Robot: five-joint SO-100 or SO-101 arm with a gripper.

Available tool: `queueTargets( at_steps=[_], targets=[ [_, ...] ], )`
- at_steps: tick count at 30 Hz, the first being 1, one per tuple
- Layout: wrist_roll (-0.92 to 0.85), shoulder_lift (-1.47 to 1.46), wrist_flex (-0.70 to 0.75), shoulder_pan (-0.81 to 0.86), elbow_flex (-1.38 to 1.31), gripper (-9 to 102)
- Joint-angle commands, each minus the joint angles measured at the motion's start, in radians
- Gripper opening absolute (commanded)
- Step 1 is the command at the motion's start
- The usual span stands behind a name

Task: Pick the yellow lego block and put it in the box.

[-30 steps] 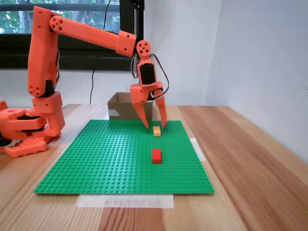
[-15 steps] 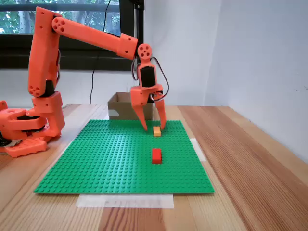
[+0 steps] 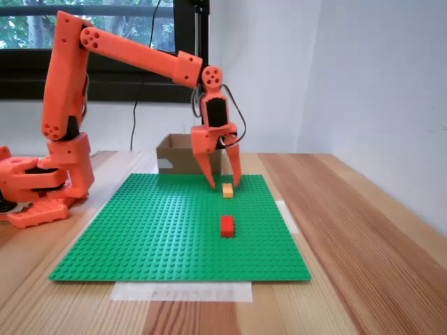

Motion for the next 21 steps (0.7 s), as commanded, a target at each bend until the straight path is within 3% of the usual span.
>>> queueTargets(
  at_steps=[1,21],
  targets=[
    [0.008,0.005,0.002,-0.003,-0.038,20],
    [0.011,-0.014,-0.012,-0.014,-0.055,20]
  ],
)
